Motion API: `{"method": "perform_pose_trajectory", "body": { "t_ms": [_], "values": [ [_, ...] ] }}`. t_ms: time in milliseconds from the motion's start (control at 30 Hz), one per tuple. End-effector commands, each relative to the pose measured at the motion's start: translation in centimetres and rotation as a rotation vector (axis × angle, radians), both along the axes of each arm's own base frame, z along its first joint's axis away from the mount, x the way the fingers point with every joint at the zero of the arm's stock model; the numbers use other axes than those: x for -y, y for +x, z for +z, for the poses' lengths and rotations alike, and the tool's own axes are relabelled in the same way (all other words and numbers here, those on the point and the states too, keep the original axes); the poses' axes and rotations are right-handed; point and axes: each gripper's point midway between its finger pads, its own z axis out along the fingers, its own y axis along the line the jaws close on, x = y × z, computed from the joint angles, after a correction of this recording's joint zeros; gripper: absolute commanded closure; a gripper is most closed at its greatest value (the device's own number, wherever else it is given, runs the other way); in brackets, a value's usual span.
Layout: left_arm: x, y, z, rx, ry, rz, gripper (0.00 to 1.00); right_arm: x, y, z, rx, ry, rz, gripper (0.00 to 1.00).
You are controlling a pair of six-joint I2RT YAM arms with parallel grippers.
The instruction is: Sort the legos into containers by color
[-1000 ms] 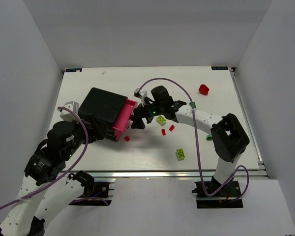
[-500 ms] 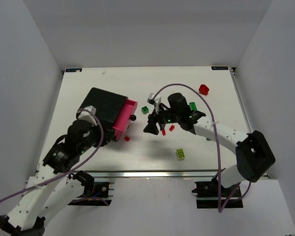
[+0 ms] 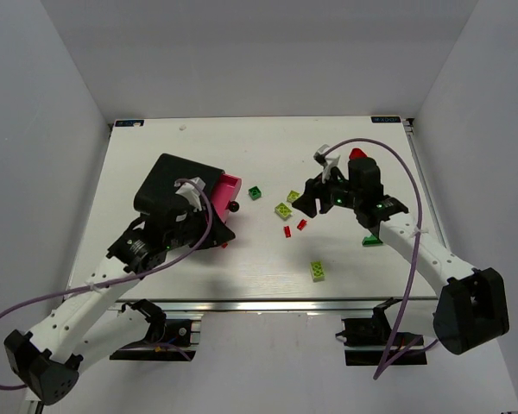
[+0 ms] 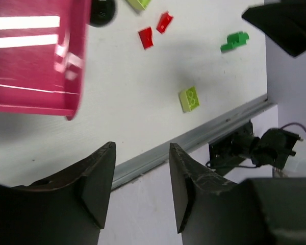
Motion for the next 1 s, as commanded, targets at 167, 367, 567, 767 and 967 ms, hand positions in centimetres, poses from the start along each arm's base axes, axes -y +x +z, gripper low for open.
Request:
{"method": "perform_pose_trajectory", "body": {
  "t_ms": [167, 367, 567, 767, 967],
  "values": [
    [4.8, -1.2, -0.2, -0.039, 0.09, -0.094, 0.42, 2.3, -0.2, 0.8, 0.006, 0.039, 0.04, 0.26],
    [7.9, -2.5, -1.6, -0.011, 0.352, -0.07, 0.33, 3.1, 0.2, -0.1, -0.013, 0.029, 0.033, 0.22],
    [7.5, -2.6, -5.4, 0.027, 0.6, 0.117, 0.23, 4.4, 1.0, 0.4, -0.003, 0.031, -0.02, 0.22],
    [4.6, -2.5, -9.6, 0.047, 0.797, 0.42, 0.22, 5.5, 1.4, 0.9, 0.005, 0.042, -0.059, 0.22],
    [3.9, -1.8, -12.7, 0.091, 0.868, 0.561, 0.21, 6.2, 1.6, 1.2, -0.003, 0.067, -0.071, 0.23]
  ]
}}
